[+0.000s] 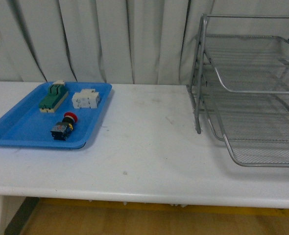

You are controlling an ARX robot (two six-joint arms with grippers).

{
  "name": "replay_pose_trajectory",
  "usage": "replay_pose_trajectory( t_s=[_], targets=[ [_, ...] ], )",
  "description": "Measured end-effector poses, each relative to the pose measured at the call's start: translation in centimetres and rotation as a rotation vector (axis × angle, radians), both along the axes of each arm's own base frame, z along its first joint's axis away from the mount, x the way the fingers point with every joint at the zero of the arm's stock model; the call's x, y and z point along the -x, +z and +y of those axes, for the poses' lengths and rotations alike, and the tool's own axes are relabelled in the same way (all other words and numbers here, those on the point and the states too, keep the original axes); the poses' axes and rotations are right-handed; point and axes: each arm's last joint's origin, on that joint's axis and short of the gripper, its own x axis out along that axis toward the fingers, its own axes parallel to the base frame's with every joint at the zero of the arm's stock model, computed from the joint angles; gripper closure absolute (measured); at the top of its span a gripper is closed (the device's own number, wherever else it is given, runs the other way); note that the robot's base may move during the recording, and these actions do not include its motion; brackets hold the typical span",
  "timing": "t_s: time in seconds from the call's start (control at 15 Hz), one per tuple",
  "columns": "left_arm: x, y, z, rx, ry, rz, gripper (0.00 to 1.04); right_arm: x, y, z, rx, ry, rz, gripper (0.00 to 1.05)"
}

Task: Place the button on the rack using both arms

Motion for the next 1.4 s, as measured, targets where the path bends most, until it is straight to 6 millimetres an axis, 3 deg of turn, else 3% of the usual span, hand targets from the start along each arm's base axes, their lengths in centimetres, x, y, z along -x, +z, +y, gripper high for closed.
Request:
replay_pose_trajectory(
  t_s=[0.33, 0.47, 0.53, 0.67, 0.73, 0.87, 1.0, 1.07, 1.2, 1.27, 1.4],
  targets=[
    [0.0, 0.0, 0.0, 0.000, 0.000, 0.000, 0.07, 0.0, 0.0, 0.0, 0.002, 0.000, 0.000, 0.47],
    [0.0, 0.0, 0.0, 0.000, 0.000, 0.000, 0.07, 0.0, 0.0, 0.0, 0.002, 0.000, 0.000, 0.19],
    [0.1, -0.1, 0.0, 0.027, -0.024, 0.100, 0.07, 0.0, 0.0, 0.0, 0.002, 0.000, 0.000, 0.08],
    [-1.2, 1.6, 0.0, 0.233, -0.059, 0.390, 0.07, 0.0, 0.0, 0.0, 0.002, 0.000, 0.000, 0.07],
    [-3.7, 4.4, 0.1, 0.299, -0.050, 0.344, 0.07, 0.0, 0.0, 0.0, 0.002, 0.000, 0.000, 0.06],
    [-8.2, 7.3, -0.2, 0.294, -0.073, 0.275, 0.07, 0.0, 0.0, 0.0, 0.002, 0.000, 0.000, 0.07],
    [-13.9, 7.5, -1.4, 0.274, -0.118, 0.320, 0.07, 0.0, 0.0, 0.0, 0.002, 0.000, 0.000, 0.07],
    [-16.7, 6.7, -2.1, 0.250, -0.134, 0.370, 0.07, 0.0, 0.0, 0.0, 0.002, 0.000, 0.000, 0.07],
    [-25.1, 3.3, -3.4, 0.164, -0.127, 0.573, 0.07, 0.0, 0.0, 0.0, 0.002, 0.000, 0.000, 0.07],
    [-28.2, 2.0, -3.7, 0.131, -0.115, 0.627, 0.07, 0.0, 0.0, 0.0, 0.002, 0.000, 0.000, 0.07],
    [-32.0, -0.8, -3.7, 0.059, -0.103, 0.737, 0.07, 0.0, 0.0, 0.0, 0.002, 0.000, 0.000, 0.07]
  ],
)
